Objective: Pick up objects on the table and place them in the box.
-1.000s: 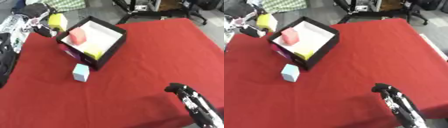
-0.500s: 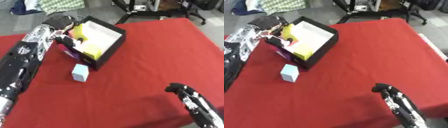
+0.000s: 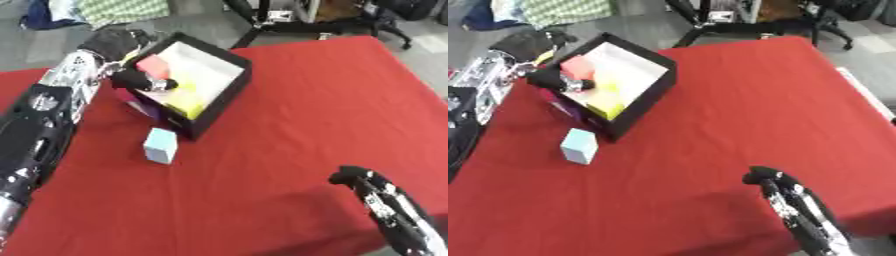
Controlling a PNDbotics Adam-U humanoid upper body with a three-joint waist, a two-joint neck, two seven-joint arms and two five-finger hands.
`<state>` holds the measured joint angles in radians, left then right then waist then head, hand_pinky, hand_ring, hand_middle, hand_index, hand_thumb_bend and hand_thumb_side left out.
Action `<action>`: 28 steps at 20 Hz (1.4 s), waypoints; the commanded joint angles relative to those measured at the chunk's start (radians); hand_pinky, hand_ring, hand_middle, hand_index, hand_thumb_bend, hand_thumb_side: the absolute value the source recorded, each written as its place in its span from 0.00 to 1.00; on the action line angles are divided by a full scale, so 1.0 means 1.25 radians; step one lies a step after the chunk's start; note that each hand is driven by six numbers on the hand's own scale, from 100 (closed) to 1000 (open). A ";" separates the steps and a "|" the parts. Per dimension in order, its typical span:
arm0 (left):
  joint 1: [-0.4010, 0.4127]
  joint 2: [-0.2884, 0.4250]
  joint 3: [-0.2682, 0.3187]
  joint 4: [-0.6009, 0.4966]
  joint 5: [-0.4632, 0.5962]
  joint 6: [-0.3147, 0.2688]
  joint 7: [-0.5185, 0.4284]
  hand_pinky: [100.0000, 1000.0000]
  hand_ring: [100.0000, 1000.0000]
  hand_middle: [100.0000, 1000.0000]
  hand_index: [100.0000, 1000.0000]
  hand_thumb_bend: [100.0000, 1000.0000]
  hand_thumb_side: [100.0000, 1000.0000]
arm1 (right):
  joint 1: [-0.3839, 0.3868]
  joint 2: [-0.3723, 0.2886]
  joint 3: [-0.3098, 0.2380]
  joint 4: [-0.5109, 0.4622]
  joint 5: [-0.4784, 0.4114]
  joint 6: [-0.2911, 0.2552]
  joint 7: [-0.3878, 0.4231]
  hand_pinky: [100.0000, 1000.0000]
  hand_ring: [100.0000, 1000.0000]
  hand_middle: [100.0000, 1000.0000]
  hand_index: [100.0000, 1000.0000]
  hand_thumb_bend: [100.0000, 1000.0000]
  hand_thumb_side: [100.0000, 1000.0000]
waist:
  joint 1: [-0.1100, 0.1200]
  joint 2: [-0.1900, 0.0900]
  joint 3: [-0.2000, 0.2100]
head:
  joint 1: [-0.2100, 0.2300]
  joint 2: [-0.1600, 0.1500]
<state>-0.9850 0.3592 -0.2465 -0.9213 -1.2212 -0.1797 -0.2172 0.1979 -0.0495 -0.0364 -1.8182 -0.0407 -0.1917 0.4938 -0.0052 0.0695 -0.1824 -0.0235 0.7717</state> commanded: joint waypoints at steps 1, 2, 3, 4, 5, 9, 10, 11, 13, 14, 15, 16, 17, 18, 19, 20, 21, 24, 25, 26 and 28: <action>-0.010 0.072 -0.016 -0.093 0.091 -0.054 -0.032 0.79 0.76 0.81 1.00 0.56 0.95 | -0.002 -0.010 -0.003 -0.008 0.001 -0.001 -0.003 1.00 0.78 0.68 0.79 0.00 0.59 | -0.007 -0.013 0.004 | -0.006 -0.001; -0.005 0.103 -0.034 -0.137 0.129 -0.085 -0.070 0.80 0.78 0.82 1.00 0.55 0.94 | -0.003 -0.011 -0.003 -0.008 0.001 -0.001 -0.004 1.00 0.78 0.68 0.79 0.00 0.58 | -0.006 -0.013 0.005 | -0.009 -0.001; 0.004 0.140 -0.051 -0.187 0.171 -0.115 -0.121 0.80 0.78 0.83 1.00 0.54 0.92 | -0.003 -0.011 -0.004 -0.008 0.002 -0.001 -0.004 1.00 0.78 0.68 0.79 0.00 0.58 | -0.004 -0.013 0.006 | -0.013 -0.001; 0.013 0.175 -0.064 -0.236 0.215 -0.136 -0.172 0.80 0.77 0.81 1.00 0.52 0.89 | -0.003 -0.012 -0.006 -0.008 0.002 -0.001 -0.005 1.00 0.78 0.68 0.79 0.00 0.58 | -0.003 -0.013 0.008 | -0.015 -0.001; 0.026 0.213 -0.077 -0.285 0.262 -0.152 -0.224 0.80 0.77 0.81 1.00 0.52 0.88 | -0.003 -0.013 -0.008 -0.008 0.003 -0.001 -0.007 1.00 0.78 0.68 0.79 0.00 0.59 | -0.001 -0.013 0.010 | -0.016 -0.001; 0.085 0.346 -0.128 -0.463 0.407 -0.164 -0.426 0.79 0.78 0.80 0.98 0.57 0.85 | -0.002 -0.016 -0.010 -0.009 0.008 -0.002 -0.011 1.00 0.78 0.68 0.79 0.00 0.58 | 0.004 -0.014 0.015 | -0.023 -0.001; 0.099 0.366 -0.138 -0.502 0.428 -0.159 -0.465 0.79 0.78 0.80 0.97 0.58 0.85 | -0.001 -0.017 -0.010 -0.009 0.008 -0.002 -0.011 1.00 0.78 0.68 0.79 0.00 0.58 | 0.004 -0.014 0.016 | -0.023 -0.001; 0.114 0.382 -0.151 -0.540 0.439 -0.156 -0.499 0.79 0.78 0.80 0.97 0.61 0.85 | -0.001 -0.018 -0.009 -0.009 0.009 -0.003 -0.011 1.00 0.78 0.68 0.79 0.00 0.58 | 0.004 -0.015 0.017 | -0.022 -0.001; 0.140 0.398 -0.175 -0.590 0.435 -0.148 -0.539 0.79 0.78 0.80 0.97 0.65 0.86 | 0.000 -0.019 -0.008 -0.009 0.009 -0.003 -0.010 1.00 0.78 0.68 0.79 0.00 0.58 | 0.005 -0.015 0.017 | -0.023 -0.001; 0.152 0.397 -0.189 -0.593 0.421 -0.147 -0.546 0.78 0.78 0.80 0.97 0.65 0.87 | 0.000 -0.019 -0.007 -0.009 0.009 -0.004 -0.009 1.00 0.78 0.68 0.79 0.00 0.58 | 0.005 -0.016 0.016 | -0.023 -0.001; 0.162 0.393 -0.202 -0.586 0.405 -0.147 -0.549 0.78 0.78 0.80 0.97 0.66 0.88 | 0.000 -0.019 -0.007 -0.009 0.009 -0.004 -0.008 1.00 0.78 0.68 0.79 0.00 0.58 | 0.004 -0.016 0.015 | -0.023 -0.001; 0.171 0.385 -0.214 -0.572 0.388 -0.149 -0.550 0.78 0.78 0.80 0.97 0.66 0.89 | 0.000 -0.019 -0.007 -0.009 0.008 -0.004 -0.008 1.00 0.78 0.68 0.79 0.00 0.58 | 0.004 -0.015 0.014 | -0.022 -0.001; 0.176 0.375 -0.223 -0.556 0.372 -0.152 -0.551 0.78 0.77 0.79 0.96 0.66 0.89 | 0.000 -0.019 -0.007 -0.009 0.008 -0.004 -0.008 1.00 0.78 0.68 0.79 0.00 0.58 | 0.004 -0.015 0.014 | -0.023 -0.001; 0.180 0.365 -0.229 -0.542 0.358 -0.155 -0.551 0.77 0.77 0.79 0.96 0.66 0.89 | 0.000 -0.019 -0.007 -0.008 0.008 -0.004 -0.008 1.00 0.78 0.68 0.79 0.00 0.58 | 0.004 -0.015 0.013 | -0.024 -0.001; 0.182 0.355 -0.232 -0.531 0.346 -0.158 -0.552 0.77 0.77 0.78 0.96 0.66 0.89 | 0.000 -0.019 -0.007 -0.008 0.008 -0.004 -0.008 1.00 0.78 0.68 0.79 0.00 0.59 | 0.004 -0.014 0.013 | -0.025 -0.001; 0.185 0.345 -0.234 -0.524 0.333 -0.161 -0.552 0.77 0.76 0.78 0.96 0.66 0.88 | 0.000 -0.019 -0.006 -0.008 0.008 -0.004 -0.008 1.00 0.78 0.68 0.79 0.00 0.59 | 0.004 -0.014 0.013 | -0.025 -0.001; 0.187 0.336 -0.235 -0.516 0.320 -0.162 -0.552 0.77 0.76 0.78 0.96 0.66 0.88 | 0.000 -0.018 -0.006 -0.008 0.009 -0.004 -0.009 1.00 0.78 0.68 0.79 0.00 0.59 | 0.003 -0.013 0.013 | -0.025 -0.001; 0.190 0.314 -0.236 -0.490 0.282 -0.159 -0.544 0.77 0.76 0.78 0.96 0.64 0.87 | -0.001 -0.017 -0.007 -0.009 0.009 -0.003 -0.010 1.00 0.78 0.68 0.79 0.00 0.60 | 0.003 -0.012 0.012 | -0.026 -0.001; 0.190 0.306 -0.234 -0.480 0.268 -0.155 -0.533 0.77 0.76 0.78 0.96 0.64 0.86 | -0.001 -0.017 -0.007 -0.009 0.009 -0.003 -0.010 1.00 0.78 0.68 0.79 0.00 0.60 | 0.003 -0.012 0.012 | -0.026 -0.001; 0.189 0.298 -0.234 -0.467 0.252 -0.153 -0.521 0.77 0.77 0.79 0.97 0.64 0.85 | -0.001 -0.017 -0.006 -0.009 0.009 -0.003 -0.010 1.00 0.78 0.68 0.79 0.00 0.60 | 0.003 -0.011 0.012 | -0.027 -0.001; 0.188 0.281 -0.234 -0.435 0.215 -0.148 -0.493 0.76 0.77 0.79 0.98 0.64 0.85 | -0.001 -0.017 -0.006 -0.009 0.009 -0.003 -0.010 1.00 0.78 0.68 0.79 0.00 0.59 | 0.002 -0.011 0.012 | -0.028 -0.001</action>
<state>-0.7370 0.7059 -0.5498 -1.4776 -0.9256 -0.3174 -0.8019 0.2023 -0.0577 -0.0428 -1.8156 -0.0316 -0.1937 0.4835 -0.0048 0.0695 -0.1660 -0.0551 0.7718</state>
